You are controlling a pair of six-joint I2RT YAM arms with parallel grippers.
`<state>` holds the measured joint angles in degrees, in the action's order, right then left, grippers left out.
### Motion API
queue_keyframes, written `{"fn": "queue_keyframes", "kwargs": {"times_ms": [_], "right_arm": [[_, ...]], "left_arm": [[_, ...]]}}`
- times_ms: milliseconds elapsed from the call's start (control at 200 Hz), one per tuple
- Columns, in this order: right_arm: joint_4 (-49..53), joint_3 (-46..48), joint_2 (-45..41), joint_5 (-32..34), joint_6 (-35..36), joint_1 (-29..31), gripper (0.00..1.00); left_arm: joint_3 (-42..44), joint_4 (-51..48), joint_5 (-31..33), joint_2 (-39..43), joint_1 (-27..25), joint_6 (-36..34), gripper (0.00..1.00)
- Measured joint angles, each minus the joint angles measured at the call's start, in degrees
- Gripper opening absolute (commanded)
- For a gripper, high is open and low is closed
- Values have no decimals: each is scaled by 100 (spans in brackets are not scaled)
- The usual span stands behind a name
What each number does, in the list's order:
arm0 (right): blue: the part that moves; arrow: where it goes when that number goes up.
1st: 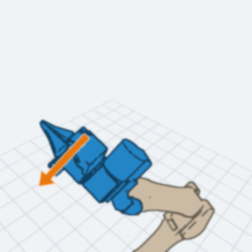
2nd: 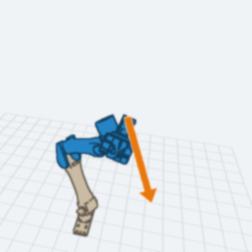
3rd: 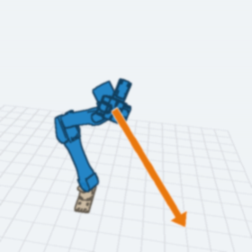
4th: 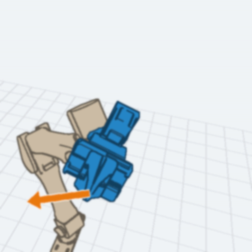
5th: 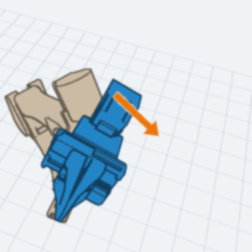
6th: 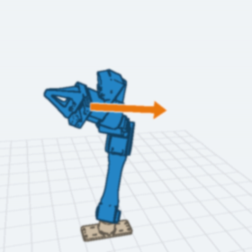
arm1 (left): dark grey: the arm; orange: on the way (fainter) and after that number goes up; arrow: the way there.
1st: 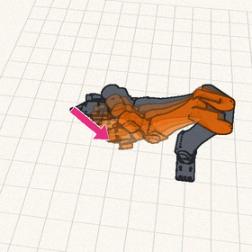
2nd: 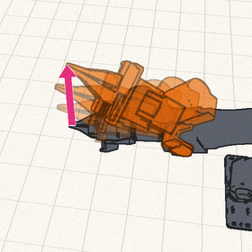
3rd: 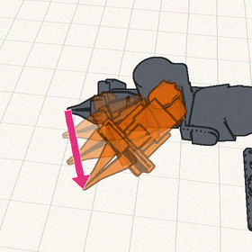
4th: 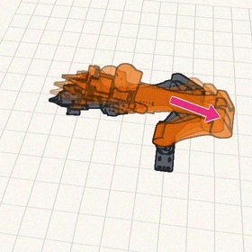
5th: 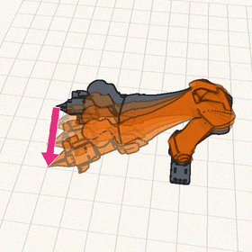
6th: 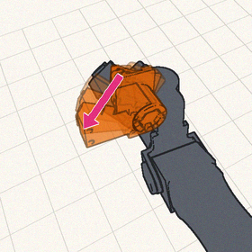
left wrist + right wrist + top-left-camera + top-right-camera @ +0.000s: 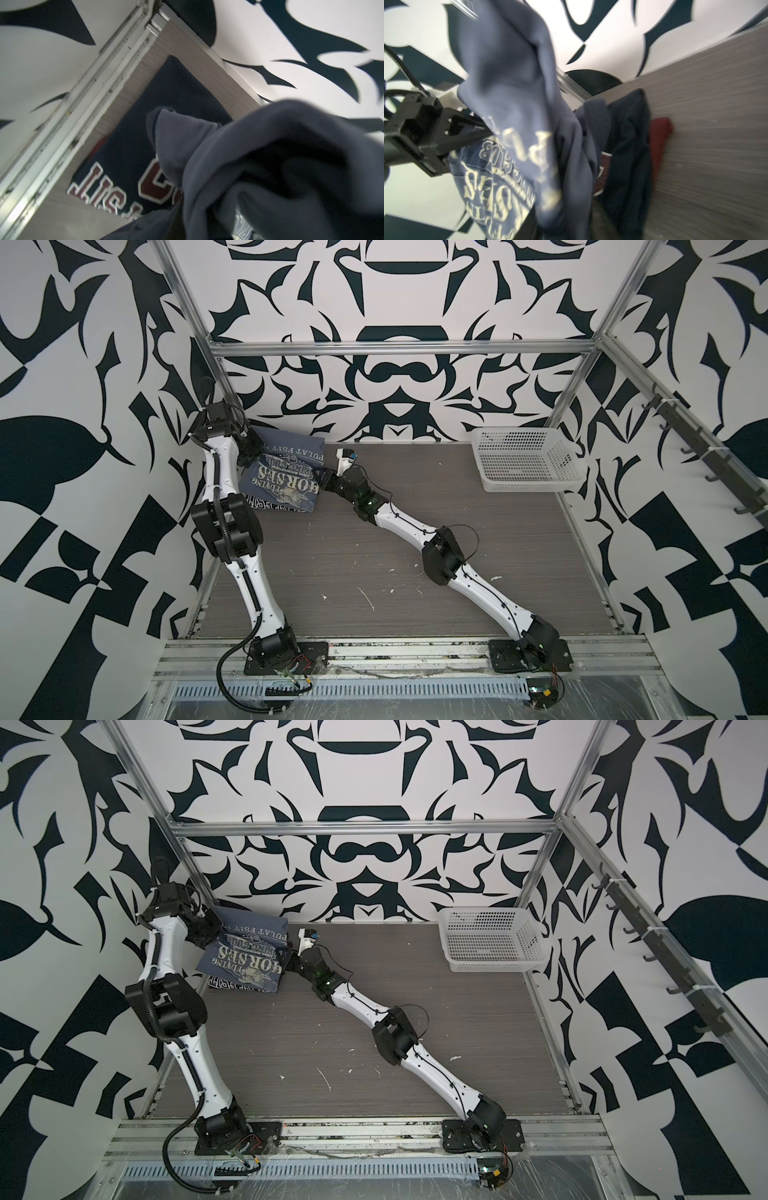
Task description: Fold and stack the tank tops
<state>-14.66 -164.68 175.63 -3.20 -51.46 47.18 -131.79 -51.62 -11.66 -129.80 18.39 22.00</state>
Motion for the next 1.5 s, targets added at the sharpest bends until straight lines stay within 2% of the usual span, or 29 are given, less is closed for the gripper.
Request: {"fn": "queue_keyframes", "kwargs": {"times_ms": [15,30,75,135,205,315,430,460,525,670,770,965,1075,1140,1220,1320,1500], "right_arm": [[4,20,2,22,4,-15,90],[22,33,2,46,44,-28,95],[24,125,-20,72,96,-90,96],[52,396,-133,57,199,-188,96],[111,957,-428,4,262,-313,98],[210,2317,-1252,-48,557,-450,99],[302,3757,-2382,-46,916,-570,99],[295,4127,-2721,-57,986,-584,99],[264,4848,-3473,-81,1163,-590,99],[175,6347,-5237,-109,1572,-590,99],[271,7239,-6389,-74,1961,-590,99],[841,9239,-8544,291,2732,-750,99],[1399,10316,-9746,636,3049,-1228,99],[1727,10802,-10343,957,3233,-1624,100],[1867,11394,-10944,1453,3519,-2129,99],[1834,12216,-11446,2050,3908,-2601,100],[1329,13278,-11237,2625,4341,-3032,100]], "left_arm": [[-76,11,0,-94,15,0,0],[-142,24,4,-184,33,-2,0],[-369,17,11,-466,74,-20,1],[-680,15,2,-850,105,-48,10],[-914,9,0,-1207,127,-103,32],[-1123,-63,81,-1578,140,-68,60],[-1121,-234,411,-1576,129,4,82],[-1110,-269,560,-1521,129,44,84],[-1034,-378,883,-1322,118,105,100],[-782,-660,1436,-463,114,208,99],[94,-529,1646,706,70,262,99],[3379,859,1799,3884,-146,415,99],[5370,1930,1786,5455,-413,466,99],[6384,2494,1823,6094,-612,461,99],[7405,3110,1897,6533,-839,393,99],[8491,3899,2028,6682,-1104,205,99],[9921,5160,2164,6623,-1287,-227,99]]}}
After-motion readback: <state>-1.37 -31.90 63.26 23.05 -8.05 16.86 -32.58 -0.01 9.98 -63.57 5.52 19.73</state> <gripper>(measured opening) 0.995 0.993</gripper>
